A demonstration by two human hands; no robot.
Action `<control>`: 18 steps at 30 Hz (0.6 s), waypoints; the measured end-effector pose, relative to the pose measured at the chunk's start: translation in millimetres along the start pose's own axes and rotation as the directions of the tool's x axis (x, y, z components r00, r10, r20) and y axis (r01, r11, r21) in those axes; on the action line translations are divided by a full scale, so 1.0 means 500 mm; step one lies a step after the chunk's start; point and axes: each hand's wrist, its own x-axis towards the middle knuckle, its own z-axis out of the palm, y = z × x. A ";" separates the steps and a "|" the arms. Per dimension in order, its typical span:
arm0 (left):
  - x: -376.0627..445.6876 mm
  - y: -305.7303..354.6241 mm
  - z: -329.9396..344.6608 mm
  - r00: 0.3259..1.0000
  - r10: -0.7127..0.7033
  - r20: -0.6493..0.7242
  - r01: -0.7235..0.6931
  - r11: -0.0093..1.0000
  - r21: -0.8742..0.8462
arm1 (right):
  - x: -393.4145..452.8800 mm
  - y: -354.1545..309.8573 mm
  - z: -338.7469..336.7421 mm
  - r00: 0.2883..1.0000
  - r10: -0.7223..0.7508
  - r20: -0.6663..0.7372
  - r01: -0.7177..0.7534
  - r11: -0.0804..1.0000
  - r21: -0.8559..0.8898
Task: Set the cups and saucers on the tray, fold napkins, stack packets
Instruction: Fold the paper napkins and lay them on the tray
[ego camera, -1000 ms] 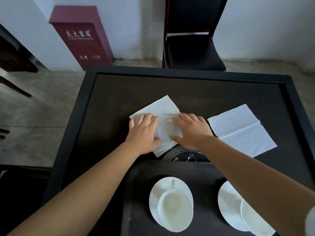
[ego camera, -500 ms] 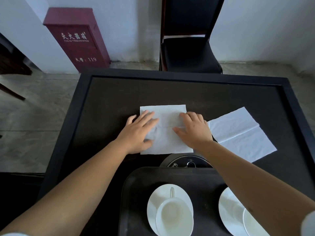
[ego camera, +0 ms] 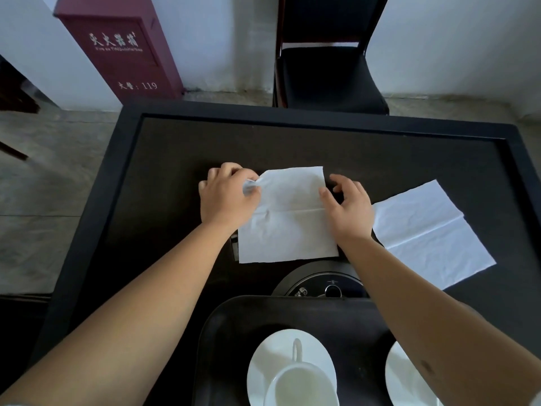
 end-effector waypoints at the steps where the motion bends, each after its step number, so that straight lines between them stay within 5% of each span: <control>1: -0.002 -0.001 -0.003 1.000 0.020 -0.004 -0.020 0.999 -0.039 | 0.001 0.001 0.001 1.000 0.005 -0.013 -0.005 1.000 0.010; 5: -0.017 -0.002 -0.028 1.000 0.003 0.011 0.000 0.950 -0.312 | 0.005 0.002 0.007 0.999 -0.013 0.045 0.018 0.995 -0.103; 11: -0.030 -0.004 -0.077 0.955 0.053 0.292 0.119 0.831 -0.543 | 0.011 -0.010 0.003 0.964 -0.008 0.265 0.099 0.938 -0.333; 15: -0.063 0.011 -0.102 0.909 0.125 0.399 0.154 0.787 -0.598 | 0.018 -0.012 -0.021 0.940 -0.021 0.342 0.093 0.976 -0.197; 18: -0.105 0.019 -0.105 0.912 0.155 0.380 0.078 0.843 -0.533 | 0.014 -0.011 -0.057 0.905 -0.035 0.424 -0.012 0.994 0.107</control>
